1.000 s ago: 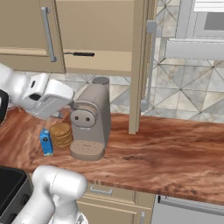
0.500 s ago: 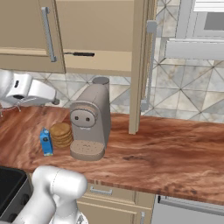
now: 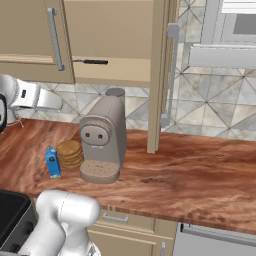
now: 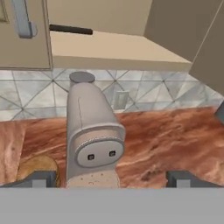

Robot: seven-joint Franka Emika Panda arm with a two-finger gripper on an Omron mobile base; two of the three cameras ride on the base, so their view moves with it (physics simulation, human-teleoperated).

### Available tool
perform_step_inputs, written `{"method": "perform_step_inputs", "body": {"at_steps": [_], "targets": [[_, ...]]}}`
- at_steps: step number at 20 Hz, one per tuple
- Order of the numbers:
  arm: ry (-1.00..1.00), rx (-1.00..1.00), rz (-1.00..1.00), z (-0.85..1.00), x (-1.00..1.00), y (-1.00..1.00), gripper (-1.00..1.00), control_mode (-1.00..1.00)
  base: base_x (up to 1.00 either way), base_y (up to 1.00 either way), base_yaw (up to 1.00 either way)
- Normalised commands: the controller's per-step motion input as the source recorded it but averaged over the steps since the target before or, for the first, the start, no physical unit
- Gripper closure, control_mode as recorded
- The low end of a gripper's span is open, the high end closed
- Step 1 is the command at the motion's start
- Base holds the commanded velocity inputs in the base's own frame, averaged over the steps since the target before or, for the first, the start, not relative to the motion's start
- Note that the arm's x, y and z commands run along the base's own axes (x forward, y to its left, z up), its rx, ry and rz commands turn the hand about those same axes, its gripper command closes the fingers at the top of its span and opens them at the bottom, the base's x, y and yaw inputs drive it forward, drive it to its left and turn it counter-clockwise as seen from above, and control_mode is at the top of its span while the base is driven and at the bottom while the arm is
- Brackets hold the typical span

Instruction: Pick the pan from the cabinet and place it on the stove. Then turn on the stove burner for the pan.

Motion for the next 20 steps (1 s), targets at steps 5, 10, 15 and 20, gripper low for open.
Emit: {"method": "perform_step_inputs", "body": {"at_steps": [5, 10, 15, 20], "targets": [[-0.23, 0.09, 0.13, 0.04, 0.44, 0.41, -1.00, -1.00, 0.00, 0.00, 0.00], [-0.18, 0.04, 0.07, 0.27, 0.30, 0.25, -1.00, -1.00, 0.00, 0.00, 0.00], [-0.09, 0.00, 0.00, 0.53, 0.08, 0.24, -1.00, -1.00, 0.00, 0.00, 0.00], [-0.08, 0.00, 0.00, 0.44, 0.05, 0.09, -1.00, -1.00, 0.00, 0.00, 0.00]]}}
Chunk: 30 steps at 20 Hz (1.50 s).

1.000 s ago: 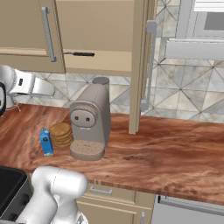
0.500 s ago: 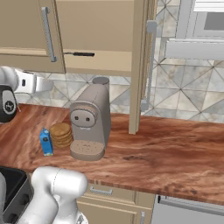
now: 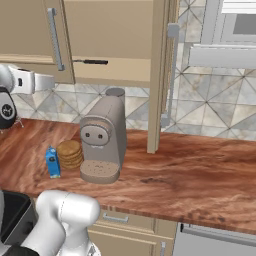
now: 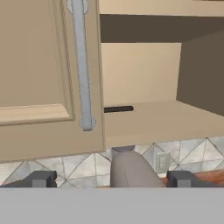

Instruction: Pick the pan from the cabinet and place it on the stove. Then turn on the stove burner for the pan.

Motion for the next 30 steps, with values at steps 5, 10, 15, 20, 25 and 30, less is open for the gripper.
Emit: {"method": "perform_step_inputs", "body": {"at_steps": [5, 10, 15, 20, 25, 30], "targets": [[-0.11, 0.00, 0.00, 0.26, 0.13, 0.00, -1.00, -1.00, 0.00, 0.00, 0.00], [-0.16, 0.00, 0.00, 0.03, 0.18, 0.00, -1.00, -1.00, 0.00, 0.00, 0.00], [-0.12, 0.00, 0.00, 0.00, 0.20, 0.00, -1.00, -1.00, 0.00, 0.00, 0.00], [-0.08, 0.00, 0.00, 0.01, 0.29, 0.00, -1.00, -1.00, 0.00, 0.00, 0.00], [-0.04, 0.00, 0.01, 0.00, 0.43, 0.04, -1.00, -1.00, 0.00, 0.00, 0.00], [-0.07, 0.00, 0.04, 0.00, 0.50, 0.10, -1.00, -1.00, 0.00, 0.00, 0.00]]}}
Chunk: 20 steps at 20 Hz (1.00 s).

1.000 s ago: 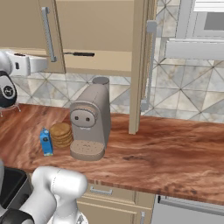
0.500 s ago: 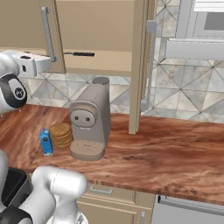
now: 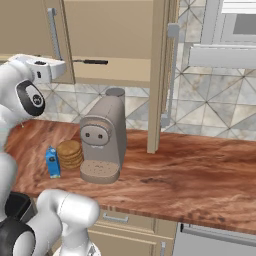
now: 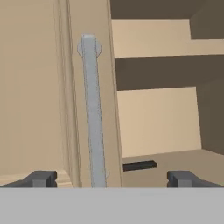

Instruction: Pick the pan from the cabinet and place it on the stove. Then turn on the stove burner for the pan.

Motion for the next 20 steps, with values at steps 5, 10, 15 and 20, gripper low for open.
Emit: {"method": "perform_step_inputs", "body": {"at_steps": [5, 10, 15, 20], "targets": [[-0.09, 0.00, 0.04, 0.00, 0.40, 0.22, -1.00, -1.00, 0.00, 0.00, 0.00], [-0.07, 0.00, 0.01, 0.00, 0.36, 0.16, -1.00, -1.00, 0.00, 0.00, 0.00], [-0.03, 0.00, 0.00, 0.00, 0.32, 0.00, -1.00, -1.00, 0.00, 0.00, 0.00], [-0.01, 0.00, 0.00, 0.00, 0.32, 0.00, -1.00, -1.00, 0.00, 0.00, 0.00]]}}
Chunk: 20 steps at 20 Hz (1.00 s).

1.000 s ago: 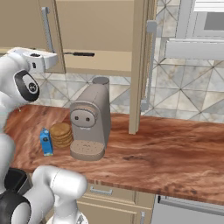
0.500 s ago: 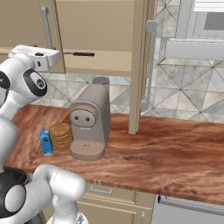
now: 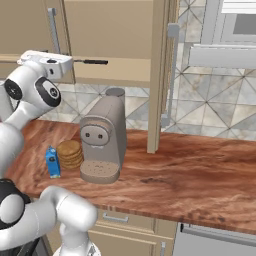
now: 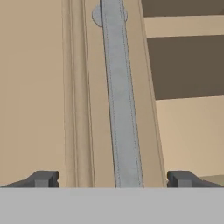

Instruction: Pick the pan from the cabinet and place it on the stove. Then turn on the stove burner for the pan.

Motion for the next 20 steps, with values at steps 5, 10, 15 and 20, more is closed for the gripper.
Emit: {"method": "perform_step_inputs", "body": {"at_steps": [5, 10, 15, 20], "targets": [[0.00, 0.00, 0.00, 0.00, 0.22, 0.00, -1.00, -1.00, 0.00, 0.00, 0.00], [0.00, 0.00, 0.00, 0.00, 0.30, 0.00, 1.00, -1.00, 0.00, 0.00, 0.00], [0.00, 0.00, 0.04, 0.00, 0.40, -0.01, 1.00, -1.00, 0.00, 0.00, 0.00], [0.00, 0.00, 0.08, -0.03, 0.38, -0.12, 1.00, -1.00, 0.00, 0.00, 0.00]]}}
